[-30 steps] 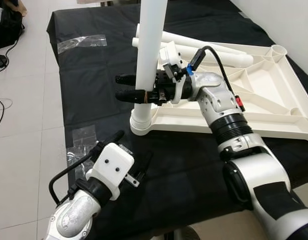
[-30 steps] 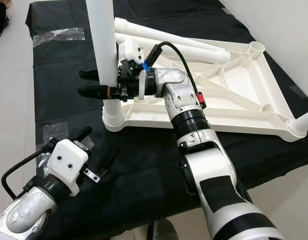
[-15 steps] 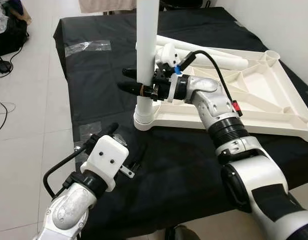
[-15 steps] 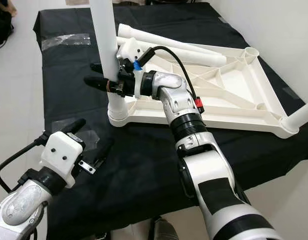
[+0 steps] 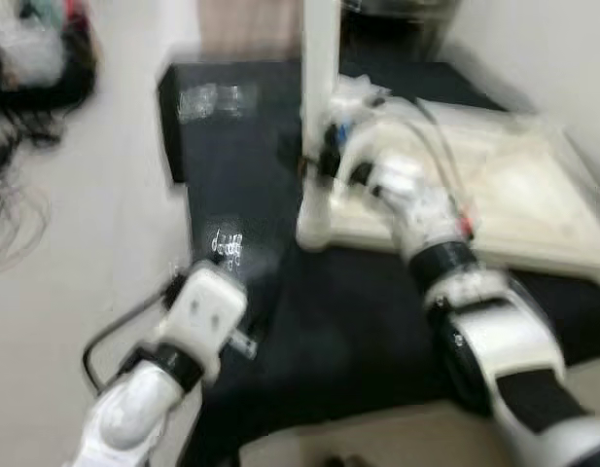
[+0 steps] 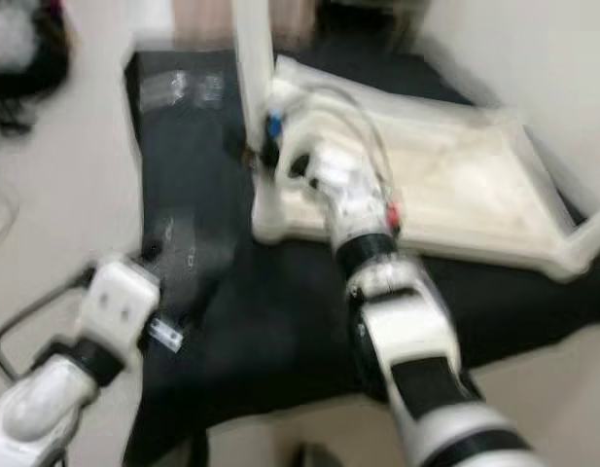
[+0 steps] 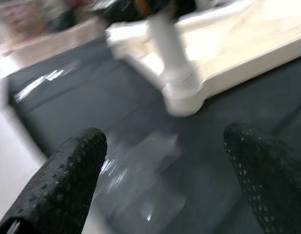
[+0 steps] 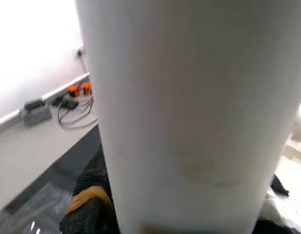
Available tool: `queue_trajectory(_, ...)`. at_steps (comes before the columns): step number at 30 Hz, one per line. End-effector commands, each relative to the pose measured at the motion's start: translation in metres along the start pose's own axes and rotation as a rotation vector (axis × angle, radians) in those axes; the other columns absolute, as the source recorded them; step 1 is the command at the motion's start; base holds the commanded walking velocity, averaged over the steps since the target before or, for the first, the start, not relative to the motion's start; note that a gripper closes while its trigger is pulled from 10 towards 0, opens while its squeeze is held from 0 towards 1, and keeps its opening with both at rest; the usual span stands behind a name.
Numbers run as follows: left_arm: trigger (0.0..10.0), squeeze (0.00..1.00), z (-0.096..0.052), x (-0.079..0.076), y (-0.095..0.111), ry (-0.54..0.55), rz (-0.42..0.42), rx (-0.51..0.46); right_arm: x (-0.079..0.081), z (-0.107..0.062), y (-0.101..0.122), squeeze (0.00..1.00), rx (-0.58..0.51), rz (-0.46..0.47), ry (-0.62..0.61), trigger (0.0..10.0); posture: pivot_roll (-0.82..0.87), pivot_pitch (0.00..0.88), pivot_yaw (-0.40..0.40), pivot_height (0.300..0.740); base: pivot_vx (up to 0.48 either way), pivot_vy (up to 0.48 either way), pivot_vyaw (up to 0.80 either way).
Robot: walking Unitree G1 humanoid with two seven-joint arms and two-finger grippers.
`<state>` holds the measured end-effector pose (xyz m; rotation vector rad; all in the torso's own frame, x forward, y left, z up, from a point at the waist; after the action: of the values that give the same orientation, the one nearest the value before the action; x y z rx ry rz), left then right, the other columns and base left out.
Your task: Building children table
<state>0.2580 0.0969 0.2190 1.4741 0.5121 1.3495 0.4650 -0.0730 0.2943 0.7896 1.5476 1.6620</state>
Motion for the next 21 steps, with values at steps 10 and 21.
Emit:
queue_trajectory(10,10.0,0.00,-0.001,-0.006,0.000,-0.032,-0.008,-0.001,-0.041,-0.011,-0.034,0.00,0.040,0.170,-0.343,10.0,0.13,0.268,-0.082,0.740,0.000,0.000,0.00)
queue_trajectory(21,10.0,0.00,-0.002,-0.007,0.000,-0.037,-0.005,-0.001,-0.059,-0.020,-0.037,0.00,0.005,0.225,-0.529,10.0,0.14,0.257,-0.079,0.740,0.000,0.000,0.00)
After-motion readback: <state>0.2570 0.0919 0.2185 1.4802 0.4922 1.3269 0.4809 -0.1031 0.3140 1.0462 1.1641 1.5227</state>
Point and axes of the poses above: a point about 5 cm out from each wrist's last joint towards the gripper, its own z axis pointing out of the wrist towards the gripper, its own y axis along the axis of the wrist's last joint, x = y × z, the point moved 6 cm from there along z, pointing out of the wrist towards the gripper, and after that the axes turned 7 degrees about z, right-handed, at the moved point
